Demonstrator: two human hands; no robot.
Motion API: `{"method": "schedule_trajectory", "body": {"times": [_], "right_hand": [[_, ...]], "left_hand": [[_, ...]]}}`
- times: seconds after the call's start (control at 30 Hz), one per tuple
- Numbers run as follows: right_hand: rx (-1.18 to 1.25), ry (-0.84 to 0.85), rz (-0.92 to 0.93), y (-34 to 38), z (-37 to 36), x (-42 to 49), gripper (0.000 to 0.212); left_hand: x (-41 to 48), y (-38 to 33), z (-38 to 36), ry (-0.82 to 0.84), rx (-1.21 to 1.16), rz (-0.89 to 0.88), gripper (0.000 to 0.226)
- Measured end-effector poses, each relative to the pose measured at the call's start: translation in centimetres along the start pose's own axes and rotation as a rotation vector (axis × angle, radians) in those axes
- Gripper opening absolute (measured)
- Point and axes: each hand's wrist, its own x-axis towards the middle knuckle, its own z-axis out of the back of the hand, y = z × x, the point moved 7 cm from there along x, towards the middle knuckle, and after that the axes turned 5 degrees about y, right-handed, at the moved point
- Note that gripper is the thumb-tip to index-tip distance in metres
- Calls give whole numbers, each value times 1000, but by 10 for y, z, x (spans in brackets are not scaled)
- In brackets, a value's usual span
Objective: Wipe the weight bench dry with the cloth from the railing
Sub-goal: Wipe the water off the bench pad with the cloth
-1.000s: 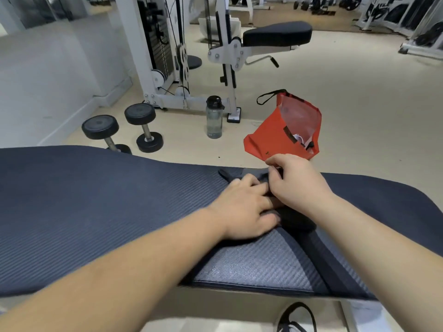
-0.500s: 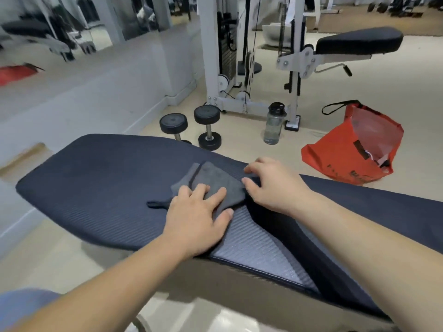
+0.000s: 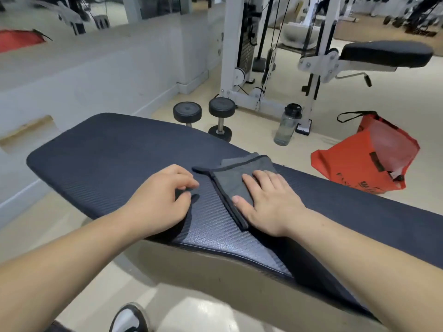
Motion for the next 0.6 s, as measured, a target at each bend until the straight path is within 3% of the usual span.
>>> {"method": "schedule_trajectory", "body": {"times": [0.13, 0.23, 0.3, 0.43, 0.5, 0.6], "right_hand": [[48, -45, -257, -51, 9, 27, 81], [9, 18, -289, -36, -1, 21, 80], [7, 62, -222, -2, -10, 6, 79], [-44, 131, 99, 81, -21, -37, 81], [-64, 126, 188, 90, -21, -40, 80], [-50, 91, 160, 62, -9, -12, 78]], "left_hand": [[17, 5, 4, 1, 9, -44, 26], [15, 22, 9, 9, 30, -17, 27], [15, 33, 17, -3, 26, 13, 28], [15, 44, 26, -24, 13, 53, 29], [17, 42, 28, -47, -9, 62, 29], [19, 34, 29, -53, -35, 56, 30]]}}
